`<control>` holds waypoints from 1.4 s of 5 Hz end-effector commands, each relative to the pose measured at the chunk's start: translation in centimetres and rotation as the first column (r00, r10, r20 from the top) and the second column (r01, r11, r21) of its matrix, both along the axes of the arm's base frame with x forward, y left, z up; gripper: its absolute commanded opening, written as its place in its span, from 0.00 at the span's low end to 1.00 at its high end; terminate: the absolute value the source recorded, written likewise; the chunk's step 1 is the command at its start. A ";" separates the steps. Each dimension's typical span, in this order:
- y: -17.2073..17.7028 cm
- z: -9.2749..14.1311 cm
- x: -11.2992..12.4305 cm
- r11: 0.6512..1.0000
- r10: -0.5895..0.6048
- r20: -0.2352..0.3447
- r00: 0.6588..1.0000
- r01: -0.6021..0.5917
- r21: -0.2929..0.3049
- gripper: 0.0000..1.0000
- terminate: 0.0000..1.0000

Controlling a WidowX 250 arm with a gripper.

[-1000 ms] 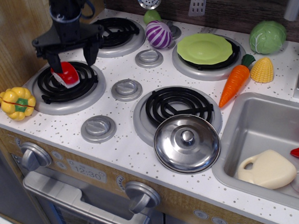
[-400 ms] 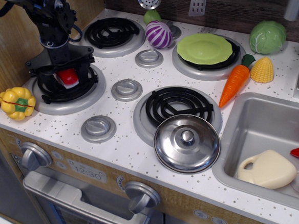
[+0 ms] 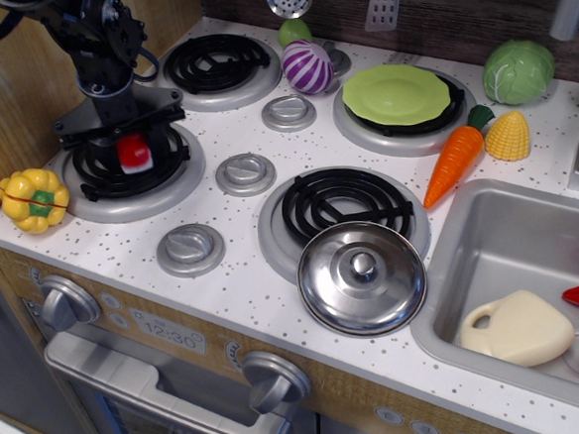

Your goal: Put sushi on plate

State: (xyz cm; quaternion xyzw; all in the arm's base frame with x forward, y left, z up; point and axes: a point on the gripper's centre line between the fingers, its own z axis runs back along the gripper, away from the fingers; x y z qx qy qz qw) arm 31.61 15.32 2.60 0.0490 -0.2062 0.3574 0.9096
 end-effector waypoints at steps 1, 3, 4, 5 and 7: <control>-5.2 5.0 3.4 0.963 -0.265 0.111 0.958 0.258 0.075 0.00 0.00; -12.2 5.9 8.8 0.909 -0.416 0.184 0.891 0.416 0.039 0.00 0.00; -13.5 6.0 11.7 0.872 -0.489 0.196 0.850 0.485 0.071 0.00 0.00; -14.0 6.0 13.5 0.858 -0.512 0.205 0.834 0.506 0.085 0.00 0.00; -16.3 4.4 16.9 0.853 -0.515 0.287 0.808 0.515 0.080 0.00 0.00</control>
